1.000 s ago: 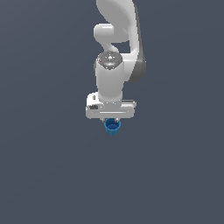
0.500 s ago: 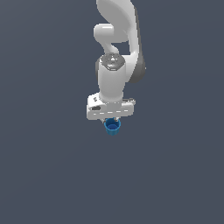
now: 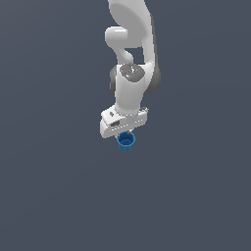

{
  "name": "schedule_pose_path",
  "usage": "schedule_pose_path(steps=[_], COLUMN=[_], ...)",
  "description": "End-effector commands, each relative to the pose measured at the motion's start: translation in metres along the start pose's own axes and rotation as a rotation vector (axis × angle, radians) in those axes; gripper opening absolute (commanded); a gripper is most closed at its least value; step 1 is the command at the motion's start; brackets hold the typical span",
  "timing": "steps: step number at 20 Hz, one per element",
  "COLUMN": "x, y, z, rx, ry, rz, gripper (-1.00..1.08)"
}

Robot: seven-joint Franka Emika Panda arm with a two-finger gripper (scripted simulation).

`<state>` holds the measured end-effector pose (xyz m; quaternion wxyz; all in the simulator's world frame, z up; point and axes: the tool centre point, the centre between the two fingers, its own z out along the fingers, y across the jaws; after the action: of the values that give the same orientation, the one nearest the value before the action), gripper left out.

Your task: Pick up the object and move it to a goal position.

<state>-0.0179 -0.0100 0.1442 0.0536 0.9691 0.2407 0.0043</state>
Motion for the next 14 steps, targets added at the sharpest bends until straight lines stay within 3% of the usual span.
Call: schedule_pose_path(steps=[1, 14], x=[-0.004, -0.025], y=[-0.003, -0.027], z=[0.005, 0.028], rx=[-0.016, -0.078], ry=[-0.004, -0.027], rz=[-0.097, -0.607], gripper=[0.28, 0.28])
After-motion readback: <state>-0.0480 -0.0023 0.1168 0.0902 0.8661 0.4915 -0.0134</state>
